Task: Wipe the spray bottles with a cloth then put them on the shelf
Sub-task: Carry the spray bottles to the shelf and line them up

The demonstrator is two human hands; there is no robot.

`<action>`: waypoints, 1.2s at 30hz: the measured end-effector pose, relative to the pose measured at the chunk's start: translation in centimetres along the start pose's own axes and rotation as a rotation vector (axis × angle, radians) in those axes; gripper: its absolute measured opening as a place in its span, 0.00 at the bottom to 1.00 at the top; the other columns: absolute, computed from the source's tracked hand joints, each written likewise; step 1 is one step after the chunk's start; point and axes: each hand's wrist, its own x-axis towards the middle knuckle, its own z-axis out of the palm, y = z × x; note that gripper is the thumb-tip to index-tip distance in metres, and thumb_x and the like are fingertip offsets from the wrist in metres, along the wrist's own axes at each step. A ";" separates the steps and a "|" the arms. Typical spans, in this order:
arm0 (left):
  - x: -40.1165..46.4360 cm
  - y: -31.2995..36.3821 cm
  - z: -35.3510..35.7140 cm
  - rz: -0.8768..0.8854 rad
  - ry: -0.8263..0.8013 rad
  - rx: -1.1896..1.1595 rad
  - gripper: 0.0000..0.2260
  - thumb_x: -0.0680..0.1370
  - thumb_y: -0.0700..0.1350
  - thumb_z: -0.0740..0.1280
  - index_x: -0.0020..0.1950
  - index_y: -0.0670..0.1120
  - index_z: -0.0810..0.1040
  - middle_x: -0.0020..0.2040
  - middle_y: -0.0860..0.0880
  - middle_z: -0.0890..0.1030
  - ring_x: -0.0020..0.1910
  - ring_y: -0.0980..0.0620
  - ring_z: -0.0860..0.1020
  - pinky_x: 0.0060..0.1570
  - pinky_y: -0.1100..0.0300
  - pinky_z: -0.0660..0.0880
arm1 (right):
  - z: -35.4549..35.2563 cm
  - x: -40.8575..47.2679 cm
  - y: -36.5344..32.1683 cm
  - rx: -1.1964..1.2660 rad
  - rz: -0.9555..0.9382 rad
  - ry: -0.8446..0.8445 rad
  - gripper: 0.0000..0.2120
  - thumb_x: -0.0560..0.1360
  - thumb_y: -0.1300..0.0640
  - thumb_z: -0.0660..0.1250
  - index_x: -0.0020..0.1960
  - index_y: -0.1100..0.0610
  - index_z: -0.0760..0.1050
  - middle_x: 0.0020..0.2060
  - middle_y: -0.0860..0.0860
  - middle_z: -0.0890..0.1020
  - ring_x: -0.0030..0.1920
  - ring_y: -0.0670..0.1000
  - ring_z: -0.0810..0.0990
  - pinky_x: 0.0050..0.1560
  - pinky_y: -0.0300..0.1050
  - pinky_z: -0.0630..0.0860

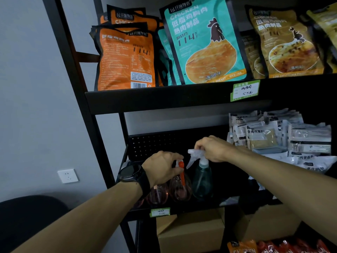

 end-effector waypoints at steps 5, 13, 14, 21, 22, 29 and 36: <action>0.1 -0.1 0.1 0.001 0.018 -0.011 0.20 0.81 0.56 0.65 0.72 0.52 0.74 0.69 0.51 0.78 0.66 0.51 0.77 0.65 0.54 0.74 | 0.0 -0.1 0.2 0.041 -0.047 0.017 0.05 0.79 0.60 0.64 0.49 0.55 0.78 0.42 0.50 0.79 0.43 0.51 0.77 0.36 0.40 0.69; 0.2 -0.3 0.2 -0.014 0.011 -0.022 0.21 0.81 0.57 0.65 0.73 0.52 0.74 0.69 0.51 0.79 0.66 0.50 0.77 0.65 0.54 0.74 | 0.9 0.6 1.2 0.098 -0.057 0.022 0.17 0.73 0.72 0.61 0.37 0.50 0.73 0.41 0.48 0.78 0.45 0.50 0.78 0.44 0.42 0.75; 0.2 -0.2 0.3 -0.019 0.009 -0.022 0.21 0.81 0.57 0.65 0.73 0.52 0.74 0.69 0.50 0.79 0.66 0.50 0.77 0.64 0.54 0.74 | 0.9 0.7 1.4 0.147 -0.042 0.020 0.18 0.73 0.71 0.61 0.37 0.49 0.74 0.43 0.49 0.80 0.48 0.51 0.79 0.48 0.44 0.77; 0.1 -0.2 0.5 -0.011 0.021 -0.032 0.20 0.81 0.55 0.65 0.72 0.52 0.74 0.70 0.51 0.78 0.67 0.50 0.77 0.65 0.53 0.74 | -0.3 0.2 0.1 0.395 0.301 0.180 0.14 0.80 0.57 0.60 0.62 0.61 0.75 0.58 0.57 0.78 0.60 0.57 0.77 0.56 0.45 0.73; 0.2 -0.2 0.5 -0.012 0.024 -0.032 0.20 0.81 0.54 0.65 0.72 0.52 0.75 0.69 0.51 0.79 0.67 0.50 0.77 0.65 0.53 0.74 | -0.3 0.2 -0.2 0.423 0.334 0.139 0.13 0.80 0.52 0.62 0.56 0.62 0.76 0.52 0.56 0.78 0.54 0.57 0.79 0.52 0.46 0.75; 0.3 -0.3 0.5 -0.016 0.024 -0.046 0.19 0.81 0.54 0.66 0.71 0.52 0.76 0.68 0.50 0.79 0.66 0.49 0.77 0.64 0.52 0.75 | 0.4 1.0 -0.8 0.610 0.408 0.046 0.07 0.75 0.60 0.70 0.42 0.60 0.73 0.50 0.59 0.82 0.50 0.55 0.83 0.54 0.49 0.81; 0.4 -0.5 0.6 -0.025 0.021 -0.049 0.19 0.81 0.55 0.65 0.70 0.52 0.76 0.67 0.49 0.80 0.64 0.49 0.78 0.63 0.52 0.75 | 0.2 1.4 0.2 0.737 0.412 -0.046 0.05 0.73 0.69 0.68 0.48 0.65 0.76 0.46 0.61 0.81 0.49 0.57 0.83 0.55 0.51 0.81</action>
